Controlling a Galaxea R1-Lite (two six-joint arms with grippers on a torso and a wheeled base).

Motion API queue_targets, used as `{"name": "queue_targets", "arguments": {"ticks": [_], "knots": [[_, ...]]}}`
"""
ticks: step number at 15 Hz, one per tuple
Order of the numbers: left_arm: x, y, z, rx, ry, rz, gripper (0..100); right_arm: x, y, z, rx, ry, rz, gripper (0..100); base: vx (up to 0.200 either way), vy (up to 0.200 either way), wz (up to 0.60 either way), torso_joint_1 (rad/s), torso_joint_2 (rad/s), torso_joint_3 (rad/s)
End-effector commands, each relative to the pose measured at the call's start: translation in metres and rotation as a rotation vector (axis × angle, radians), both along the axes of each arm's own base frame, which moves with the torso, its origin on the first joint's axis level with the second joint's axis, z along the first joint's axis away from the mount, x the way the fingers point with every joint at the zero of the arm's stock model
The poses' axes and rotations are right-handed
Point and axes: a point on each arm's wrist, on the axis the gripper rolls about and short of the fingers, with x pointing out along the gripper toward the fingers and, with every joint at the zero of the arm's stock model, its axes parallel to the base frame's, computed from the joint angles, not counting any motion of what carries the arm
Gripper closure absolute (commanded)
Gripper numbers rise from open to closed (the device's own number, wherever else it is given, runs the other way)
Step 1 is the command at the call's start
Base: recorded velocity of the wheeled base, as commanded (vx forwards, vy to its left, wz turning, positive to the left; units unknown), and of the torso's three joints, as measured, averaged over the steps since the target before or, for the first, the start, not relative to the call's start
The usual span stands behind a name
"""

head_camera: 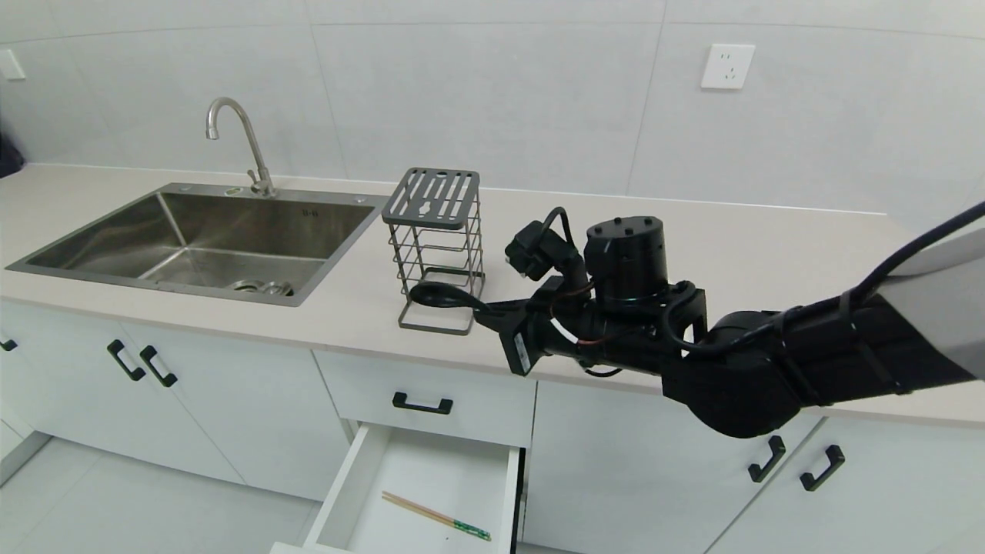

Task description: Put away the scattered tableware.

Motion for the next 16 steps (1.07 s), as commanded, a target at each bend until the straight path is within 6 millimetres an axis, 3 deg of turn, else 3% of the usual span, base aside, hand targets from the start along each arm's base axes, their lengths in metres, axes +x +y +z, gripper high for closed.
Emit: {"name": "queue_targets", "arguments": {"ticks": [1, 5, 13, 16], "knots": [[0.000, 0.000, 0.000, 0.000, 0.002, 0.000, 0, -0.010, 0.007, 0.001, 0.004, 0.002, 0.028, 100, 0.000, 0.000, 0.00, 0.000, 0.00, 0.000], [0.000, 0.000, 0.000, 0.000, 0.000, 0.000, 0, -0.024, 0.030, -0.012, 0.005, 0.058, 0.090, 100, 0.000, 0.000, 0.00, 0.000, 0.00, 0.000], [0.000, 0.000, 0.000, 0.000, 0.002, 0.000, 0, -0.024, 0.042, -0.020, -0.035, 0.094, 0.103, 100, 0.000, 0.000, 0.00, -0.006, 0.01, 0.005], [0.000, 0.000, 0.000, 0.000, 0.002, 0.000, 0, -0.024, 0.044, -0.021, -0.034, 0.096, 0.103, 100, 0.000, 0.000, 0.00, -0.203, 0.40, 0.196]]}}
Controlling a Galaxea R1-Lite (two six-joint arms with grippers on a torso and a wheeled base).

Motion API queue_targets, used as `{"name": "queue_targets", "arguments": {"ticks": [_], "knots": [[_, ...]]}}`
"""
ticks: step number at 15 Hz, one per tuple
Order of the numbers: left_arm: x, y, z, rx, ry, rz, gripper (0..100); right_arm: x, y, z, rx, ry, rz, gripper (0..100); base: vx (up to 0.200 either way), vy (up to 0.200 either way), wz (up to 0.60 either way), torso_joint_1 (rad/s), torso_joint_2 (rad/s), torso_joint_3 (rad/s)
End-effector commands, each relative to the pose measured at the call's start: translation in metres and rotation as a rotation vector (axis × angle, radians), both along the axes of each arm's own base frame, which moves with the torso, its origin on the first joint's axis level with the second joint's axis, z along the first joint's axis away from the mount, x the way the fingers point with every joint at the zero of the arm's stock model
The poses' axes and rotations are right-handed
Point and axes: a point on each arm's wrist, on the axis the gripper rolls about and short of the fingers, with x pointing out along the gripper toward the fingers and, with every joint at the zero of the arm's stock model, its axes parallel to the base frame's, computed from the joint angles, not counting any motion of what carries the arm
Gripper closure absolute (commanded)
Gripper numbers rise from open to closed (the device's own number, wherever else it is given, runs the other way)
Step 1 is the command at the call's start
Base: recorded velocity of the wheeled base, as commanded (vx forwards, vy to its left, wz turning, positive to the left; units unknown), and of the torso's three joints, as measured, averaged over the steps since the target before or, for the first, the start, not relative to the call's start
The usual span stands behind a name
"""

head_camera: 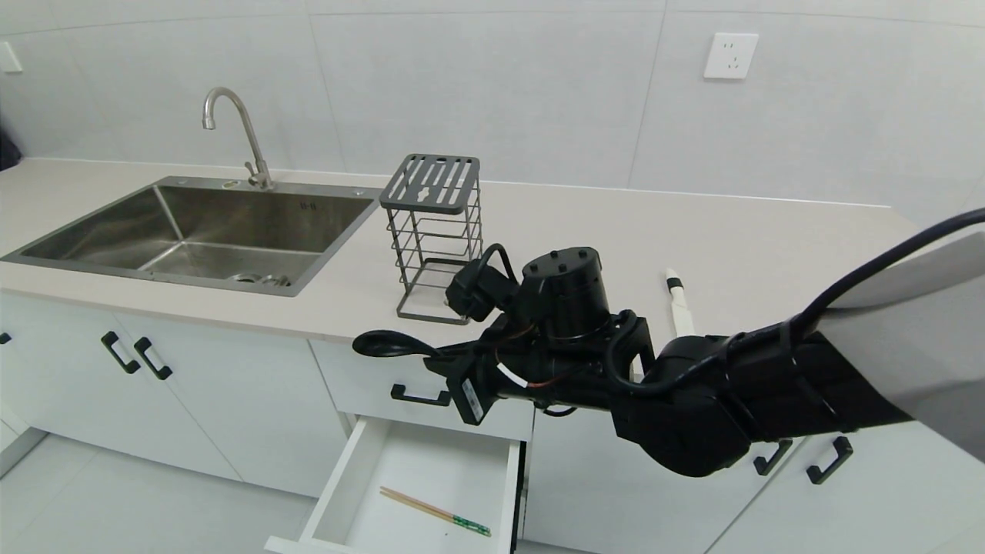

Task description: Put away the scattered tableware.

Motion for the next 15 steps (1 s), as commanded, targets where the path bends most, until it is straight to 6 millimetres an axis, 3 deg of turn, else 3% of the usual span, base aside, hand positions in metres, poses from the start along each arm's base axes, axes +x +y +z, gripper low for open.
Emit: {"name": "queue_targets", "arguments": {"ticks": [1, 6, 15], "knots": [[0.0001, 0.0000, 0.0000, 0.000, 0.001, 0.000, 0, 0.0005, 0.0018, -0.0019, -0.002, 0.001, 0.002, 100, 0.000, 0.000, 0.00, -0.261, 0.53, 0.237], [0.0001, 0.0000, 0.0000, 0.000, 0.001, 0.000, 0, 0.0004, 0.0027, -0.0025, -0.004, 0.000, 0.005, 100, 0.000, 0.000, 0.00, -0.119, 0.24, 0.116], [0.0001, 0.0000, 0.0000, 0.000, 0.001, 0.000, 0, 0.0005, 0.0028, -0.0043, -0.009, 0.004, 0.005, 100, 0.000, 0.000, 0.00, -0.250, 0.49, 0.232]]}}
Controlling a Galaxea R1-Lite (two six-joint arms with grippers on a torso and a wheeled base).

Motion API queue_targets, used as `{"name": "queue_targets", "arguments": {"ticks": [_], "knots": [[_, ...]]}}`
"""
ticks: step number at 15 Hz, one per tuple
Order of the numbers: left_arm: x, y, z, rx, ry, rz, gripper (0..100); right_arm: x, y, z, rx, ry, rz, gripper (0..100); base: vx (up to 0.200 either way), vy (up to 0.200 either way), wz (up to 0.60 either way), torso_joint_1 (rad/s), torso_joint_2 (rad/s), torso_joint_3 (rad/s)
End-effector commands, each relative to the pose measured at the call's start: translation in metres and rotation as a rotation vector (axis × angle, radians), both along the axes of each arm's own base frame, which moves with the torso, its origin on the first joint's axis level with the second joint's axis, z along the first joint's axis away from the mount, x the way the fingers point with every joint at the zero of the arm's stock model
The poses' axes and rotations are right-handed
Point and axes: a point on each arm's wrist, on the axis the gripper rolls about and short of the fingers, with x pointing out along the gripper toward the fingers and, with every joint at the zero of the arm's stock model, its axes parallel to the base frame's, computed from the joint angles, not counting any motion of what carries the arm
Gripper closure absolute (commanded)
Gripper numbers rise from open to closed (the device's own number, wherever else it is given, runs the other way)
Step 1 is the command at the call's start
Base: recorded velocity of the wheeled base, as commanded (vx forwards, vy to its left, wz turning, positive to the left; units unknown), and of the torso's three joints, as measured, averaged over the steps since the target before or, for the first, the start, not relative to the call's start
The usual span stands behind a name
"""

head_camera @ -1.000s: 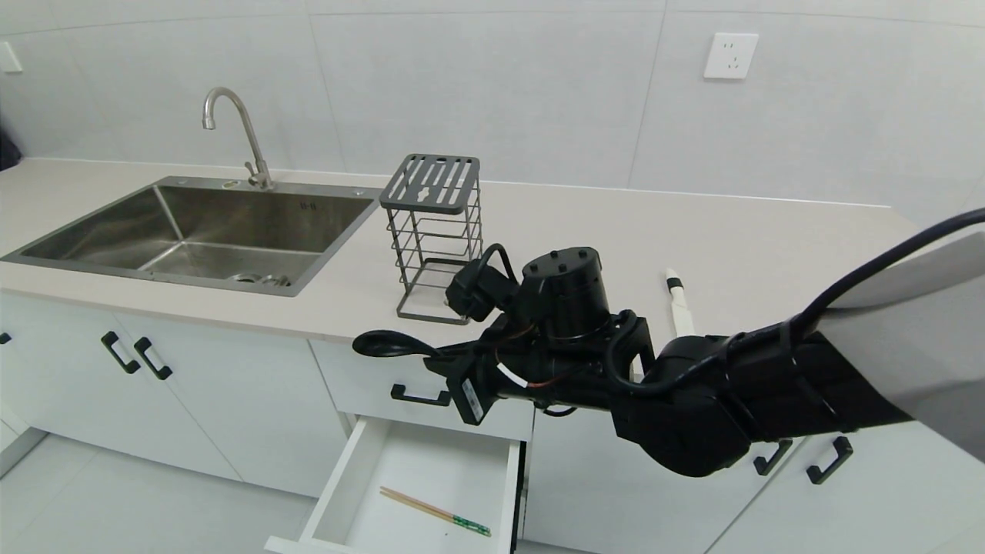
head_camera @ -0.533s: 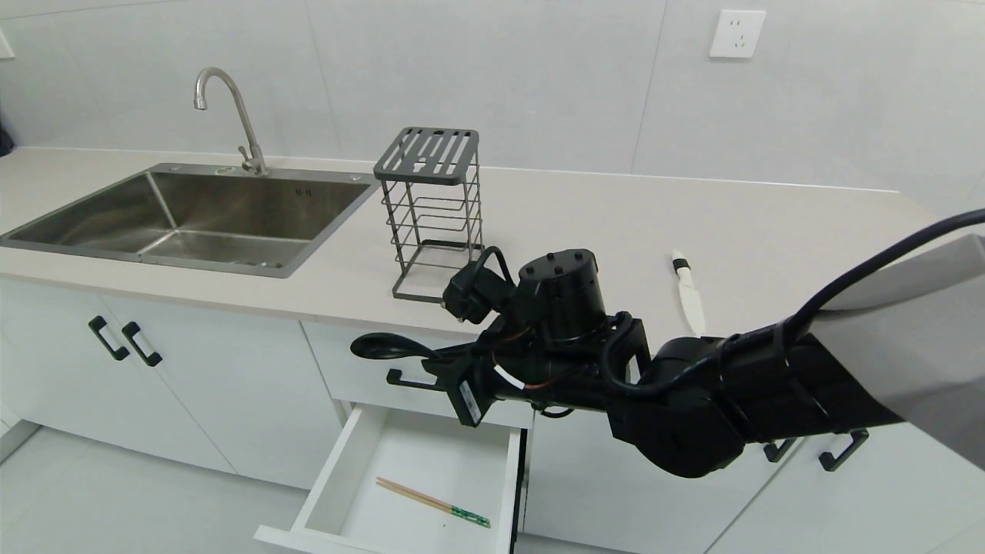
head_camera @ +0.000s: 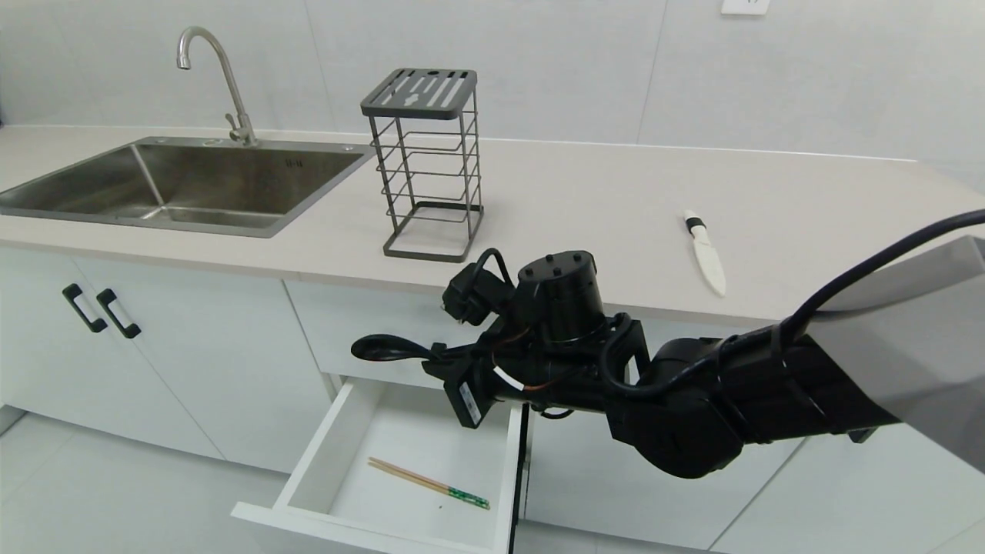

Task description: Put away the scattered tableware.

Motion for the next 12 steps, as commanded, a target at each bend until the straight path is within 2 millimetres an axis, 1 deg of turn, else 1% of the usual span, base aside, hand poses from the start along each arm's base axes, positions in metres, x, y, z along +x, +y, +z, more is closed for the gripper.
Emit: {"name": "queue_targets", "arguments": {"ticks": [1, 5, 12], "knots": [[0.0000, 0.0000, 0.0005, 0.000, 0.000, 0.000, 0, 0.0003, 0.0005, -0.0021, -0.004, 0.003, 0.001, 100, 0.000, 0.000, 0.00, -0.256, 0.48, 0.222], [0.0001, 0.0000, 0.0000, 0.000, 0.001, 0.000, 0, 0.0014, 0.0018, -0.0017, -0.001, 0.000, -0.001, 100, 0.000, 0.000, 0.00, -0.255, 0.46, 0.210], [0.0000, 0.0000, 0.0005, 0.000, 0.000, 0.000, 0, 0.0015, 0.0039, -0.0018, -0.006, 0.002, 0.002, 100, 0.000, 0.000, 0.00, -0.260, 0.34, 0.131]]}}
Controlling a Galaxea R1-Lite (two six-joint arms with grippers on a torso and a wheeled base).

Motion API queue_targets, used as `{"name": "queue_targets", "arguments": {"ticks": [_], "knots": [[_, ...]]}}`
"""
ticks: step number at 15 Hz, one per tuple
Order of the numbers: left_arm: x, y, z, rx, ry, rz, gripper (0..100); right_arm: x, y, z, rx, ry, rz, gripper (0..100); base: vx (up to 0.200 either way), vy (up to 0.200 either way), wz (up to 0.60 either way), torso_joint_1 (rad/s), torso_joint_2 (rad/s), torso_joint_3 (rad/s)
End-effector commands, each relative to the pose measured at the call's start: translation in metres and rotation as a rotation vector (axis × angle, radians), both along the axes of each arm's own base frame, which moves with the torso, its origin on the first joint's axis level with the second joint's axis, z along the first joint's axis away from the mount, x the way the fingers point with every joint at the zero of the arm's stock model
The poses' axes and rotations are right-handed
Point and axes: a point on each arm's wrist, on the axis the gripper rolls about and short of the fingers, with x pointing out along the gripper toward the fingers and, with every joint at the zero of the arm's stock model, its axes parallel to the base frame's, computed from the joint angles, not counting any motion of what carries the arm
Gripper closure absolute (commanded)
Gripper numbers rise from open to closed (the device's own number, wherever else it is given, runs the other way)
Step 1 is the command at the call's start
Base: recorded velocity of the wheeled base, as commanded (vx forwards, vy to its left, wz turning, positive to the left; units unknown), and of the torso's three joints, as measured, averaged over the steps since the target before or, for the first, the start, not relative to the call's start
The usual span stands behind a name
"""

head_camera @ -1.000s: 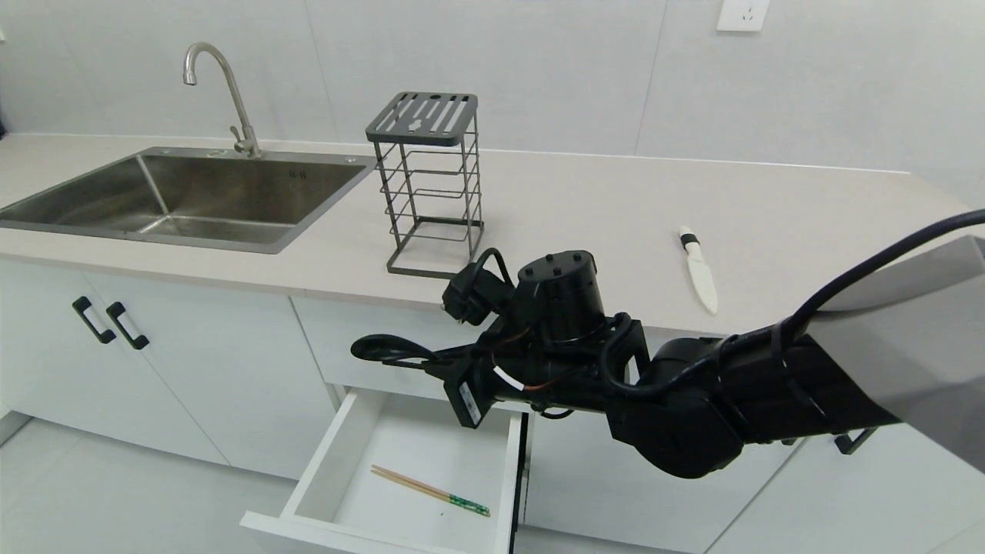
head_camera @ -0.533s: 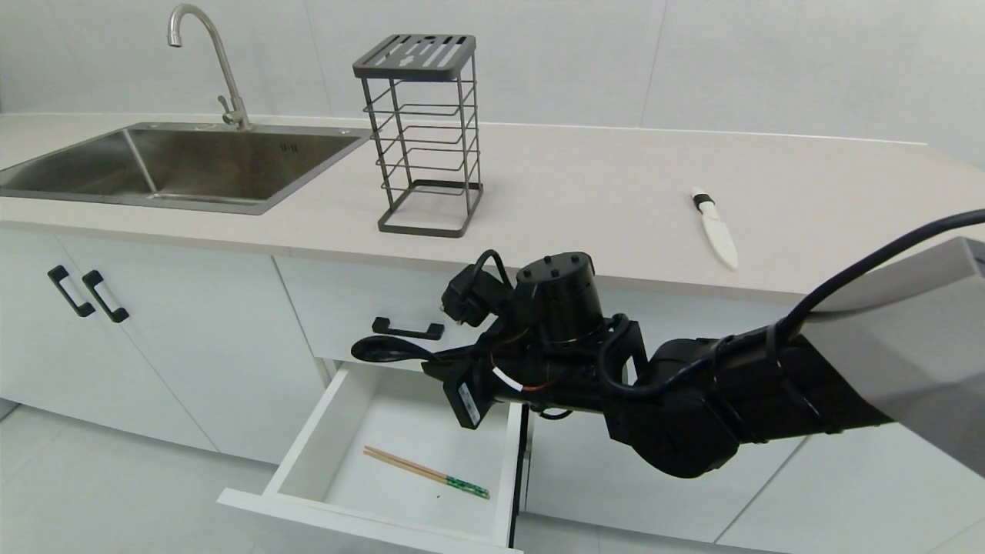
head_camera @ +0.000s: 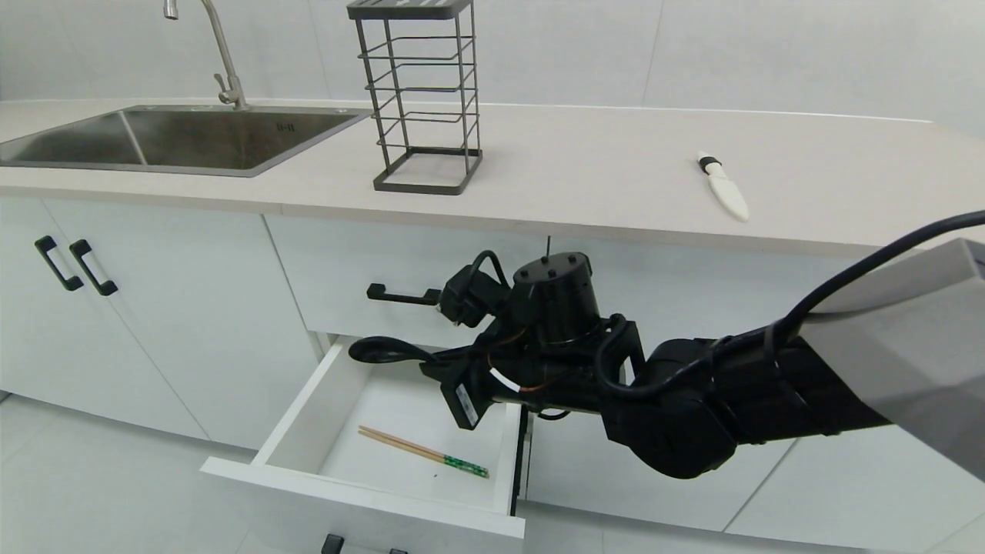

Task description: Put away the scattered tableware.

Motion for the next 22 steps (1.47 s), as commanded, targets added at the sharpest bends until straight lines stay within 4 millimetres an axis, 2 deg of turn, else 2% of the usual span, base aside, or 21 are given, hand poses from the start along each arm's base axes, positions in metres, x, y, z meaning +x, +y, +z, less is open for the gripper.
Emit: {"name": "queue_targets", "arguments": {"ticks": [1, 7, 11, 16, 22], "knots": [[0.000, 0.000, 0.000, 0.000, 0.001, 0.000, 0, 0.001, 0.001, 0.001, 0.001, -0.001, 0.000, 100, 0.000, 0.000, 0.00, -0.168, 0.27, 0.119], [0.000, 0.000, 0.001, 0.000, -0.001, 0.000, 0, -0.001, 0.008, -0.001, -0.024, -0.006, -0.006, 100, 0.000, 0.000, 0.00, -0.032, 0.18, 0.054], [0.000, 0.000, 0.000, 0.000, 0.001, 0.000, 0, 0.002, 0.016, 0.007, 0.005, -0.031, 0.001, 100, 0.000, 0.000, 0.00, 0.000, 0.00, 0.000], [0.000, 0.000, 0.000, 0.000, 0.001, 0.000, 0, 0.006, 0.022, -0.003, -0.017, -0.046, 0.019, 100, 0.000, 0.000, 0.00, 0.000, 0.00, 0.010], [0.000, 0.000, 0.000, 0.000, 0.001, 0.000, 0, 0.021, 0.036, -0.023, -0.095, -0.094, 0.062, 100, 0.000, 0.000, 0.00, 0.000, 0.00, 0.000]]}}
